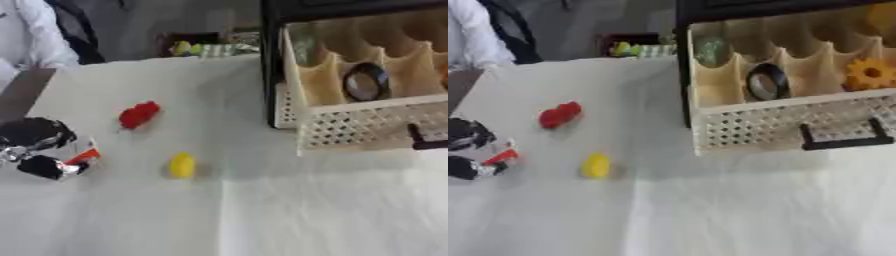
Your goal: Pick up objects from table and place into drawer.
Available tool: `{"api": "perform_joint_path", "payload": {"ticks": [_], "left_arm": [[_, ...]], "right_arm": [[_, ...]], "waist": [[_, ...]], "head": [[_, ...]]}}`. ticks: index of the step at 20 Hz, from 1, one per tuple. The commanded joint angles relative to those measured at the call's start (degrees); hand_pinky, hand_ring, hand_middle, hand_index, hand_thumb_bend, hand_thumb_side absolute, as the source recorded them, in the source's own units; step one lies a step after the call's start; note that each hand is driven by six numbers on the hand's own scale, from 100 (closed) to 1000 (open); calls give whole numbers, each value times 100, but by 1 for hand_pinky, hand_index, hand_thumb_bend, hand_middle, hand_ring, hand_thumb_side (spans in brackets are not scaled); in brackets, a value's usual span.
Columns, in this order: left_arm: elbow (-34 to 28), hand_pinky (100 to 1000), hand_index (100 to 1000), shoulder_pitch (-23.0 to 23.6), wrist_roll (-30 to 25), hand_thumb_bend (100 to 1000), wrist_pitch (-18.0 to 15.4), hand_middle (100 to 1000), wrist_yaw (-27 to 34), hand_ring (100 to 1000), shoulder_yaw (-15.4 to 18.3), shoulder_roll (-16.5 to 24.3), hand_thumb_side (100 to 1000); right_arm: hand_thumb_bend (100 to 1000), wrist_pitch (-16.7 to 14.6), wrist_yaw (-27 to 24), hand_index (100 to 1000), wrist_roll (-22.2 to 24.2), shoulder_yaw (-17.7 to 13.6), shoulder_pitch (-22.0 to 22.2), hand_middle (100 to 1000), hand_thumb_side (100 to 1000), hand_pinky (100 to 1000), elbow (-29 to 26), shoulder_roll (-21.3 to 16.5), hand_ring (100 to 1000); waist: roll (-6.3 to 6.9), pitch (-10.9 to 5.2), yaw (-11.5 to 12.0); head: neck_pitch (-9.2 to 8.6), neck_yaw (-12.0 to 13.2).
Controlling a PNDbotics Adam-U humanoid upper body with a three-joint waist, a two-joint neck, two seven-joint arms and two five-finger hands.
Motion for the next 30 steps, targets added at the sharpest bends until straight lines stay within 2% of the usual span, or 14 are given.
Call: {"api": "perform_joint_path", "payload": {"ticks": [1,5,10,19,23,30], "left_arm": [[-26,584,707,-39,54,307,15,494,9,624,3,115,655],[-63,573,691,-67,76,270,14,487,102,615,5,122,632],[-201,563,681,-86,103,201,1,481,252,607,37,184,547],[-669,547,671,-92,-47,109,-65,472,854,595,120,402,490],[-943,530,660,-103,-154,100,-76,463,1223,582,174,466,472],[-1631,490,642,-228,-524,100,-61,446,2217,556,285,506,457]], "right_arm": [[100,20,16,742,-23,-82,-41,371,1000,730,-64,-79,713],[100,42,17,739,-20,-84,-31,371,1000,730,-64,-64,713],[100,71,13,737,-34,-93,-14,372,1000,730,-64,-35,713],[100,114,-40,735,-64,-73,-8,375,1000,729,-64,-1,711],[100,131,-69,734,-78,-61,-18,377,1000,728,-64,12,710],[100,168,-113,733,-98,-33,-22,379,1000,727,-64,37,708]], "waist": [[-31,-113,12],[-40,-131,37],[-47,-181,64],[-68,-325,147],[-78,-391,164],[-89,-506,202]], "head": [[-30,17],[-29,23],[-2,21],[37,-9],[66,-39],[134,-99]]}}
